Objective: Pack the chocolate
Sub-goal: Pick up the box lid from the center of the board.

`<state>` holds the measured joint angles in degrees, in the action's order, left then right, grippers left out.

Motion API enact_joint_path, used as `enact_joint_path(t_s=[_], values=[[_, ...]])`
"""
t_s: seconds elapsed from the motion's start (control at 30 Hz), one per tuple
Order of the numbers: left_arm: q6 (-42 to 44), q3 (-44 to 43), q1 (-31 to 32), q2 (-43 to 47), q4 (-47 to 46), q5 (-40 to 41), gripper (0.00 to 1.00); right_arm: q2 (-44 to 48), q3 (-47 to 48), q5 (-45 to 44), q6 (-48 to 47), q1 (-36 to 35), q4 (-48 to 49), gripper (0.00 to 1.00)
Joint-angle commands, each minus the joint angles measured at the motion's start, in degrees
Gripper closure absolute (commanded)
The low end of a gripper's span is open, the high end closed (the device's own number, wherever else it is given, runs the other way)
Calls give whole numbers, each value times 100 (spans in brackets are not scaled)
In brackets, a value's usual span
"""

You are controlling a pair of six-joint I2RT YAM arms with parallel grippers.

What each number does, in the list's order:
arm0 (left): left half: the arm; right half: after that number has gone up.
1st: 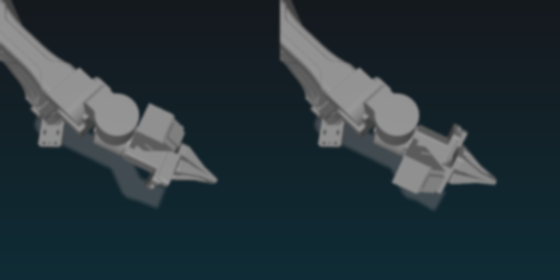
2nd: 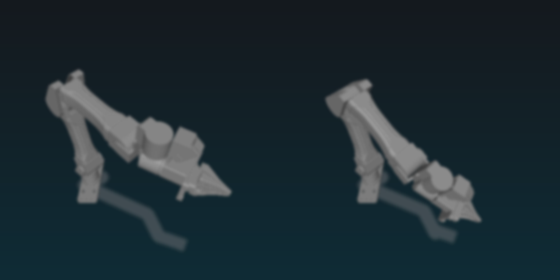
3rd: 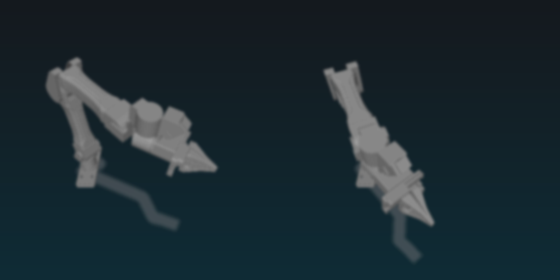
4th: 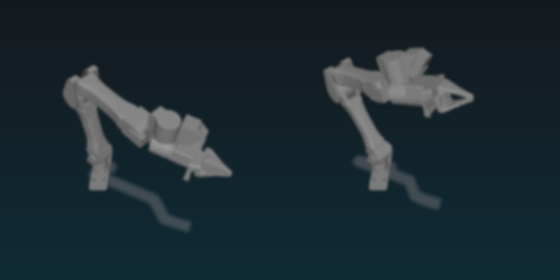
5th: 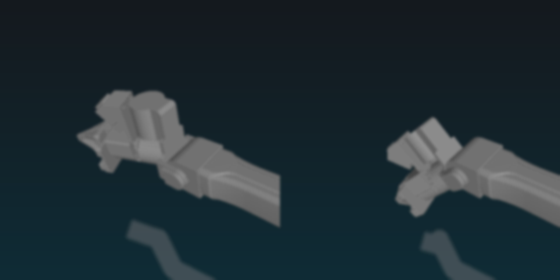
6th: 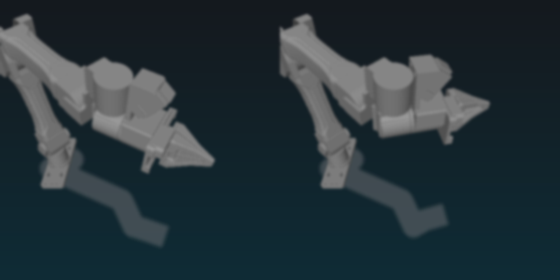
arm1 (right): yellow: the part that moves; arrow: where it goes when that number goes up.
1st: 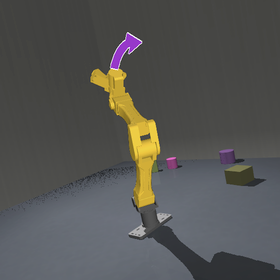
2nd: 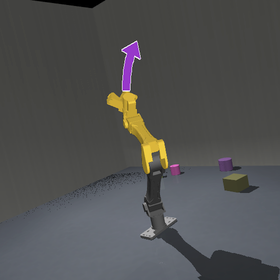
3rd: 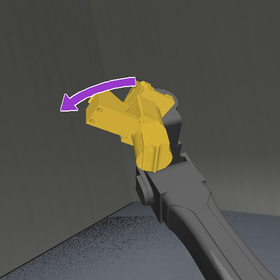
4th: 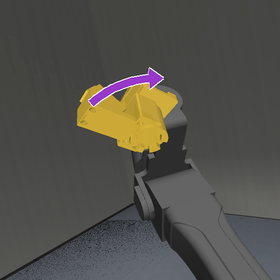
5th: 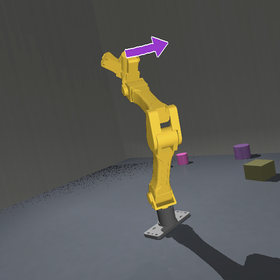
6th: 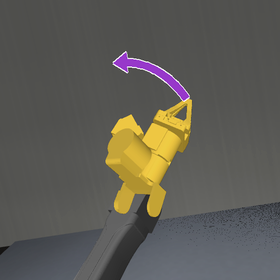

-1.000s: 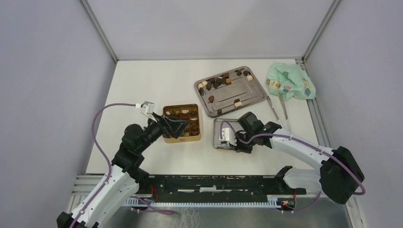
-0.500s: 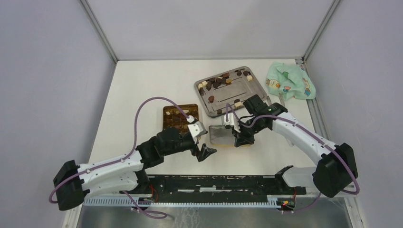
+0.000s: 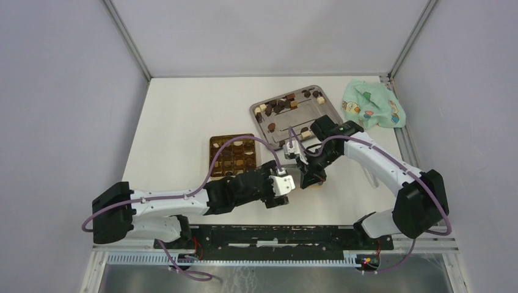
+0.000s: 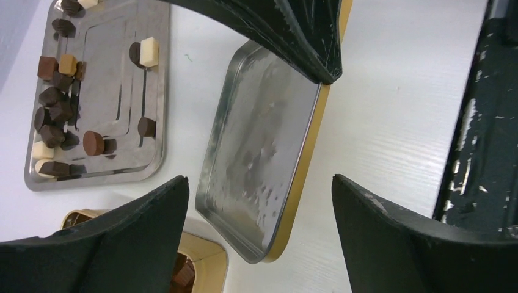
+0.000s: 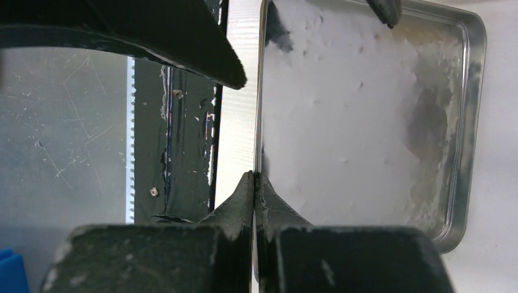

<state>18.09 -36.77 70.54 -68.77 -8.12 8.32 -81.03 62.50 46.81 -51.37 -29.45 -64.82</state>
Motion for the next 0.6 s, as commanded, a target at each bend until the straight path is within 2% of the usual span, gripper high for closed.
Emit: enact_joint_path(t_s=[0.0, 0.2, 0.57], values=[[520, -286, 58, -252, -34, 434, 11, -163, 380, 360, -230, 54, -245, 100], [670, -467, 310, -554, -126, 907, 21, -423, 689, 500, -398, 82, -540, 100], [703, -726, 379, -935, 12, 999, 47, -637, 992, 530, -444, 175, -695, 100]])
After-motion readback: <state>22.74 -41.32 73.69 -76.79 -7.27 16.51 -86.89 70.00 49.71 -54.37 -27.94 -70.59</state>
